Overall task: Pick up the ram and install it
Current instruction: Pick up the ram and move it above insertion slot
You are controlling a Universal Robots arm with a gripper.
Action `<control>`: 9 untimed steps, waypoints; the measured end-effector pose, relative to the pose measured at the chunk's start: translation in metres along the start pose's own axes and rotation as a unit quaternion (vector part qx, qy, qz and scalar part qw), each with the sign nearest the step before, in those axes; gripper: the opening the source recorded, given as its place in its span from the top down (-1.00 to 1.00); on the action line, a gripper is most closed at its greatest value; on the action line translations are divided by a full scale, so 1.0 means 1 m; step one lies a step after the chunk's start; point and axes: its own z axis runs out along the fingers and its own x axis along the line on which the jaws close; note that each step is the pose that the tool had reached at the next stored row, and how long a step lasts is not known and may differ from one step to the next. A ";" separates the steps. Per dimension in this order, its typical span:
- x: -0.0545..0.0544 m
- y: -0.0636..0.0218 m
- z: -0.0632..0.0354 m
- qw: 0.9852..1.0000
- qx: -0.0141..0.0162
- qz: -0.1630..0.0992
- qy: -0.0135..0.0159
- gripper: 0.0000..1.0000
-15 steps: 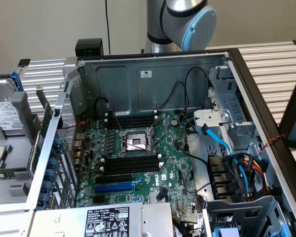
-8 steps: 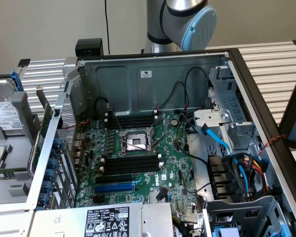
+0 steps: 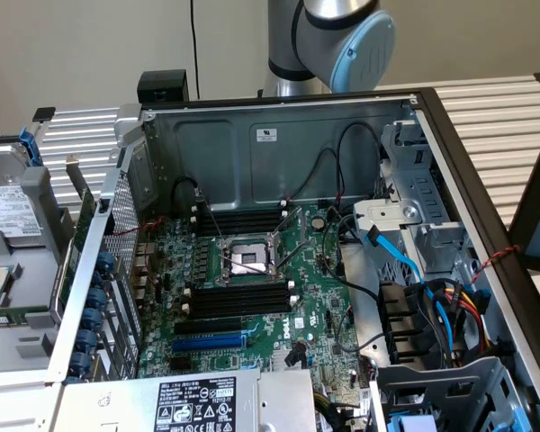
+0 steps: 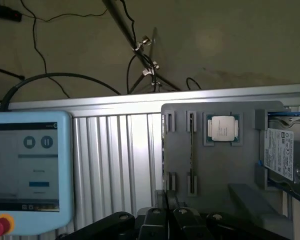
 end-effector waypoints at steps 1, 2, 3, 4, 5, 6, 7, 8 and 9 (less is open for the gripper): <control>0.000 0.0000 -0.0010 1.000 0.000 0.000 0.000 0.76; 0.000 -0.0001 -0.0021 1.000 0.000 0.000 0.000 0.76; 0.000 -0.0001 -0.0037 1.000 0.000 0.000 0.000 0.76; 0.001 -0.0001 -0.0059 1.000 0.000 0.000 0.000 0.76; 0.001 -0.0002 -0.0079 1.000 0.000 0.000 0.000 0.76; 0.001 -0.0002 -0.0098 1.000 0.000 0.000 0.001 0.76; 0.001 -0.0003 -0.0113 1.000 0.000 0.000 0.001 0.76; 0.001 -0.0003 -0.0127 1.000 0.000 0.000 0.001 0.76; 0.001 -0.0003 -0.0131 1.000 0.000 0.000 0.001 0.76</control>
